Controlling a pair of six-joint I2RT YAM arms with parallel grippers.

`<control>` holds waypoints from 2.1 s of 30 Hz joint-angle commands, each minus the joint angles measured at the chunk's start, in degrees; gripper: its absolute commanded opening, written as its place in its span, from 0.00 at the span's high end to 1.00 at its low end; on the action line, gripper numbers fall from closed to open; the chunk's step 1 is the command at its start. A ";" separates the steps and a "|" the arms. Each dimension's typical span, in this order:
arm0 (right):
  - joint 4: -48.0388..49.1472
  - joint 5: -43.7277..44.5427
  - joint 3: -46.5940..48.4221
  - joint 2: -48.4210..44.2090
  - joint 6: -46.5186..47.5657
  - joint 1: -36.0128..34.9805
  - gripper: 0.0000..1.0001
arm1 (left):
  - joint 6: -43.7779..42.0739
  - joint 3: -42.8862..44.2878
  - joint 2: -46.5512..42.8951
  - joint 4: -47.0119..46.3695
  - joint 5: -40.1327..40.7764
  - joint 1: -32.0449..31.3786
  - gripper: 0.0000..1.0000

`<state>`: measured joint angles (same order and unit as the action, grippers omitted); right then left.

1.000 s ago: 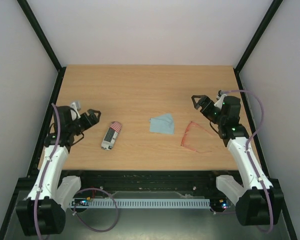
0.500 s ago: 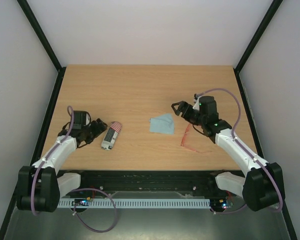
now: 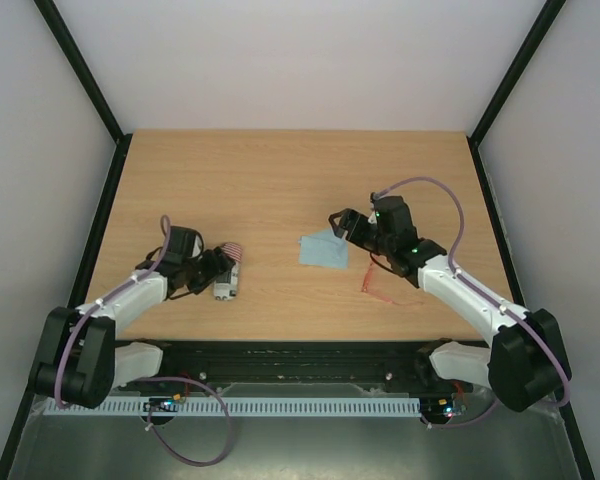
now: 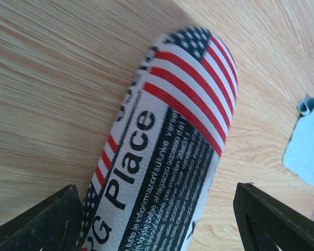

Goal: Organize the sunglasses
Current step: Move the sunglasses case at the center of the board.

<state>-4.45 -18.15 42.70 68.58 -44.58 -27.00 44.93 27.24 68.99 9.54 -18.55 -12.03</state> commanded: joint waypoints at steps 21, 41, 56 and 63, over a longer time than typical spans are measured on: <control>-8.39 24.73 17.26 21.66 5.32 -24.56 0.20 | 6.53 1.68 -10.14 4.20 11.63 -6.38 0.18; -17.70 1.27 40.65 48.10 40.50 -27.46 0.01 | 1.44 -1.63 -21.74 12.50 3.73 13.02 0.14; -1.62 -13.75 25.64 42.28 26.14 -28.88 0.20 | -0.46 -6.01 -13.62 5.10 -4.69 11.89 0.17; 9.88 -11.27 24.19 43.64 20.15 -30.75 0.25 | -1.42 -0.96 -4.35 1.36 1.57 3.66 0.18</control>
<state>-4.49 -29.78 67.83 112.29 -19.77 -56.82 45.19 22.22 60.36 13.85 -20.32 -4.84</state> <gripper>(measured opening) 0.749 0.817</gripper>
